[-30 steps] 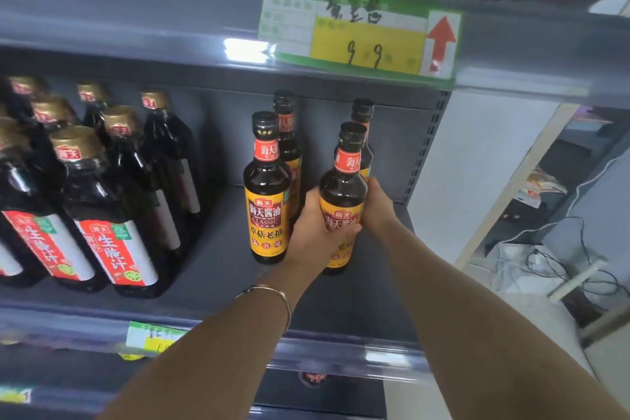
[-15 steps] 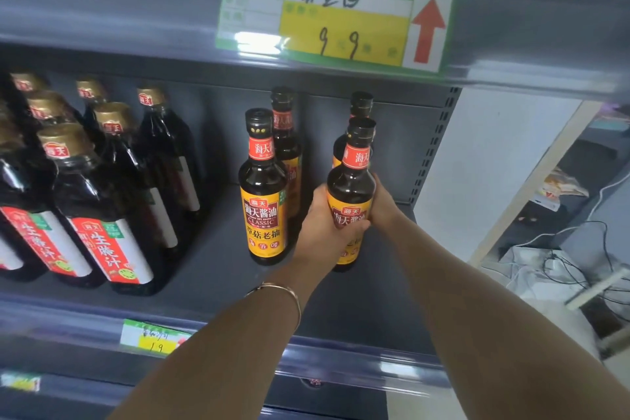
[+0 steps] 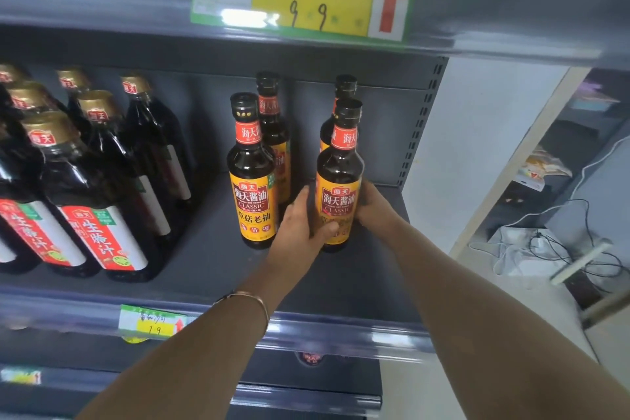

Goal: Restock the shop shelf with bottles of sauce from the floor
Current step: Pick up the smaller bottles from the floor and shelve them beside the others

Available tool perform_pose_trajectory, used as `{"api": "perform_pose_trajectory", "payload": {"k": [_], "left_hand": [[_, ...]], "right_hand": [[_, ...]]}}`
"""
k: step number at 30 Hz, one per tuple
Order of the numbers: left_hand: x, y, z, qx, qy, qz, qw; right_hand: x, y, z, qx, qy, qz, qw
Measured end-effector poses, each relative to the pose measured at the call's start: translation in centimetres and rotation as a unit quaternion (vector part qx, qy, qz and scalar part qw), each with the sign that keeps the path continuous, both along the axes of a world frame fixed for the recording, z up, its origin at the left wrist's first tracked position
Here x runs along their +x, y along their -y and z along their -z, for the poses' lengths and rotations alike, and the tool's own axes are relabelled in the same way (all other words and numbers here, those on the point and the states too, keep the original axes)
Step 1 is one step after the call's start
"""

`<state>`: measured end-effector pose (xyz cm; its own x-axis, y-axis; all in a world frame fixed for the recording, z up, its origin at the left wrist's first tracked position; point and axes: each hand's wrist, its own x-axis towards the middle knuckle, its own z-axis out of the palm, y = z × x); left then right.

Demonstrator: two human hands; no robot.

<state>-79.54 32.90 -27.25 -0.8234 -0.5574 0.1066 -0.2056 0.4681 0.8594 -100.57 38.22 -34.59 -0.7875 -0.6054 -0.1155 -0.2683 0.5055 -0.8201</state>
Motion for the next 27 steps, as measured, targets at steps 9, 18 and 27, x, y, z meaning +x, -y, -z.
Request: {"api": "perform_pose_trajectory", "payload": {"k": [9,18,27], "left_hand": [[2.5,-1.2,0.0,-0.045,-0.004,-0.025,0.999],[9.8,-6.8,4.2,-0.094,-0.063,0.117,0.987],[14.0,-21.1,14.8,-0.041,0.099,0.303,0.947]], "right_hand": [[9.5,-4.6,-4.7,-0.001,-0.014,0.103,0.995],[21.2,-13.7,-4.6,-0.108,-0.108,0.245,0.958],[31.9,-30.9,7.0,0.021,-0.005,0.365,0.931]]}}
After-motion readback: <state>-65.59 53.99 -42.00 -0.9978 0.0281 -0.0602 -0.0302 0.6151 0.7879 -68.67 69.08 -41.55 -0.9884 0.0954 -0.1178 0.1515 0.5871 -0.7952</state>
